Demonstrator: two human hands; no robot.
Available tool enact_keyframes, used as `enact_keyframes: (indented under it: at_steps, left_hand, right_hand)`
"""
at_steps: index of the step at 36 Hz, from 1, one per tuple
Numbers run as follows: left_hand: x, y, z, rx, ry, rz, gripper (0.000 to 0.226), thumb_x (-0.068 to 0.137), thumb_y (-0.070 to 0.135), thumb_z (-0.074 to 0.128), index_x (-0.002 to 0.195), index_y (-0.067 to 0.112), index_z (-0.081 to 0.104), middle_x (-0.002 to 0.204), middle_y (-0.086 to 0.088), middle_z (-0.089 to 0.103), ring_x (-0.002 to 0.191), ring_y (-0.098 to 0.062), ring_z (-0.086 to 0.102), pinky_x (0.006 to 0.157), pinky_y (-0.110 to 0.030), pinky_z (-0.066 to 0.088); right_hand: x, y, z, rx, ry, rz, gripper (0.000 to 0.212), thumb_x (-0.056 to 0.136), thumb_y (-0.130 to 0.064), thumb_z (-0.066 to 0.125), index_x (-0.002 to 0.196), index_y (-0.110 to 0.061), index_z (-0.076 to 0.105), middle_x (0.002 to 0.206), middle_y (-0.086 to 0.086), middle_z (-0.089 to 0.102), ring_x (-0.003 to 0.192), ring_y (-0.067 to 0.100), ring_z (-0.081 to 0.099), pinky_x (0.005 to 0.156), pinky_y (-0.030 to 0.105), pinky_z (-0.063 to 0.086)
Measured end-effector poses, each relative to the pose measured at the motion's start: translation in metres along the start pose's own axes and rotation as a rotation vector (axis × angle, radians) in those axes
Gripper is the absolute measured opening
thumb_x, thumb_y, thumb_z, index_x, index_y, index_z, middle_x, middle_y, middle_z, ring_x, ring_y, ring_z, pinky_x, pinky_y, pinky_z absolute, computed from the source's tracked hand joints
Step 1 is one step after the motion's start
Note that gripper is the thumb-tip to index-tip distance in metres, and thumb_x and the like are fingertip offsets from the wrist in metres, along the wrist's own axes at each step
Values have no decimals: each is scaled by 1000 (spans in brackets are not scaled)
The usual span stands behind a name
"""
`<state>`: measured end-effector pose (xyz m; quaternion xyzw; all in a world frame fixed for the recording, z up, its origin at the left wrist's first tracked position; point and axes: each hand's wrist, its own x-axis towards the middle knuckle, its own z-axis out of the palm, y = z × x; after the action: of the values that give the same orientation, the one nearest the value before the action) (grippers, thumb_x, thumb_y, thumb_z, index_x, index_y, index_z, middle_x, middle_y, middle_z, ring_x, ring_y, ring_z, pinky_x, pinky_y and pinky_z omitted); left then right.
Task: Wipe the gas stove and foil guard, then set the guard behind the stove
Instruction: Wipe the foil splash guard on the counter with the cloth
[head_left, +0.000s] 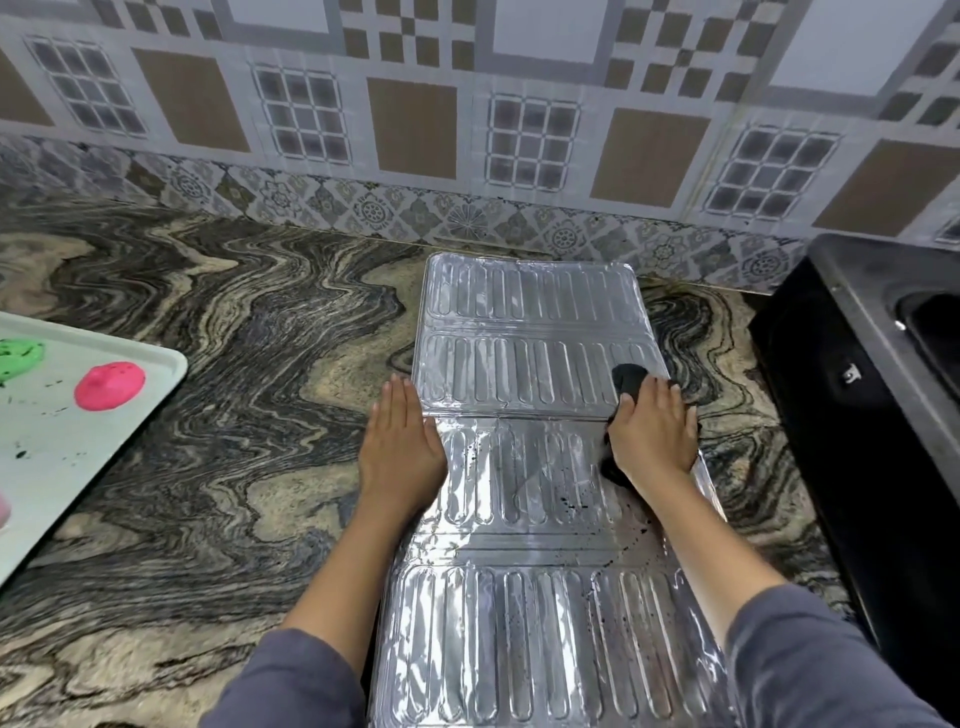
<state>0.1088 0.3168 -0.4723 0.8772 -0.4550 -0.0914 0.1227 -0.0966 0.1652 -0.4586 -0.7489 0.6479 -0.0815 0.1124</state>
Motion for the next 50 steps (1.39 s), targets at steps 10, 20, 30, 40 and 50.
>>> enact_keyframes:
  at_steps: [10, 20, 30, 40, 50]
  left_hand:
    - [1, -2, 0, 3, -6, 11, 58, 98, 29, 13, 147, 4, -6, 157, -13, -10, 146, -21, -10, 121, -35, -4]
    - [-19, -14, -18, -229, 25, 138, 62, 98, 39, 26, 149, 16, -4, 156, 1, -14, 140, -8, -19, 118, -31, -8]
    - [-99, -32, -3, -83, -76, 141, 56, 97, 35, 14, 146, 20, -9, 157, 3, -10, 145, -10, -11, 117, -31, -11]
    - [-105, -23, -1, -17, -9, 110, 54, 99, 32, 12, 147, 17, -7, 156, 2, -11, 144, -8, -11, 117, -30, -12]
    - [-108, -14, -2, 16, -9, 12, 53, 99, 28, 12, 148, 19, -4, 157, 4, -9, 145, -8, -10, 116, -31, -10]
  right_hand:
    - [-42, -22, 17, 30, 40, -56, 55, 100, -33, 23, 148, -10, 11, 158, 5, 11, 146, 20, 3, 118, 37, 2]
    - [-47, -29, 17, 32, 40, -97, 54, 99, -31, 24, 148, -9, 15, 157, 5, 15, 146, 20, 6, 118, 37, 4]
    - [-52, -33, 13, 44, 24, -110, 53, 100, -29, 26, 147, -7, 16, 157, 7, 18, 146, 22, 9, 118, 40, 7]
    - [-82, -74, 26, 48, -88, -421, 53, 100, -31, 23, 148, -11, 13, 158, 5, 13, 146, 20, 5, 120, 39, 6]
    - [-99, -76, 23, -32, -246, -992, 52, 100, -30, 29, 149, -17, 17, 157, -1, 16, 146, 14, 8, 119, 36, 8]
